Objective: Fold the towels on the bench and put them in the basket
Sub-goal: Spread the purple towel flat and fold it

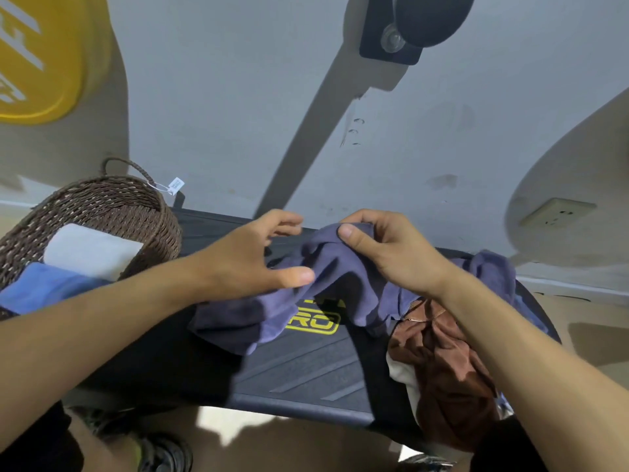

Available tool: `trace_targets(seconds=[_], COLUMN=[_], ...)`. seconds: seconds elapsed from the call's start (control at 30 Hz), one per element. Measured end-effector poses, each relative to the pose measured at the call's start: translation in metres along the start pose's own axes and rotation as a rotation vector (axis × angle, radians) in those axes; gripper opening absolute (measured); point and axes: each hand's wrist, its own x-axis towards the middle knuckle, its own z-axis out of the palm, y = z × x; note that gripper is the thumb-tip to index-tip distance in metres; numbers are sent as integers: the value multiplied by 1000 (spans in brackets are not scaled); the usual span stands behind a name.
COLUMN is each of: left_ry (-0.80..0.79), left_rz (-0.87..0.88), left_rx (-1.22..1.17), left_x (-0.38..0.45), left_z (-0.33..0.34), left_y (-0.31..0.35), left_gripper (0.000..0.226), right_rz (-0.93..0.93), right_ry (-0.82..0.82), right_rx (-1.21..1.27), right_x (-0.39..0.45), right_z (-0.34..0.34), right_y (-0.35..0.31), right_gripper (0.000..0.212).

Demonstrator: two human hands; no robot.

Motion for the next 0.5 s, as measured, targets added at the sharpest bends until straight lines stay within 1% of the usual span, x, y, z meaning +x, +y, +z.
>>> trace_targets(seconds=[0.03, 0.1, 0.13, 0.17, 0.2, 0.27, 0.3, 0.37, 0.4, 0.43, 0.5], left_ry=[-14, -38, -55, -53, -32, 41, 101, 216, 250, 271, 315], left_rz=[39, 36, 15, 5, 2, -21, -31, -34, -39, -47, -55], left_rx=[-137, -288, -296, -266, -225, -176, -190, -250, -286, -313, -289], left_x=[0, 2, 2, 1, 2, 5, 6, 8, 9, 10, 10], left_z=[9, 18, 17, 14, 10, 2, -2, -10, -14, -17, -21], left_y=[7, 15, 20, 22, 22, 25, 26, 27, 27, 27, 23], left_gripper=[84, 65, 54, 48, 50, 62, 61, 49, 45, 42, 32], right_rz=[-12, -21, -21, -19, -8, 46, 80, 123, 143, 161, 197], right_ry=[-21, -43, -46, -49, -58, -124, -179, -277, -282, -270, -237], right_rx=[38, 125, 169, 200, 215, 199, 188, 166, 158, 160, 251], right_x=[-1, -3, -3, -3, -3, -2, -2, -3, -3, -2, 0], right_z=[8, 21, 24, 25, 24, 20, 18, 20, 21, 24, 28], right_y=[-2, -3, -3, -2, -1, 3, 5, 9, 11, 14, 16], right_gripper=[16, 14, 14, 16, 23, 39, 39, 18, 12, 12, 18])
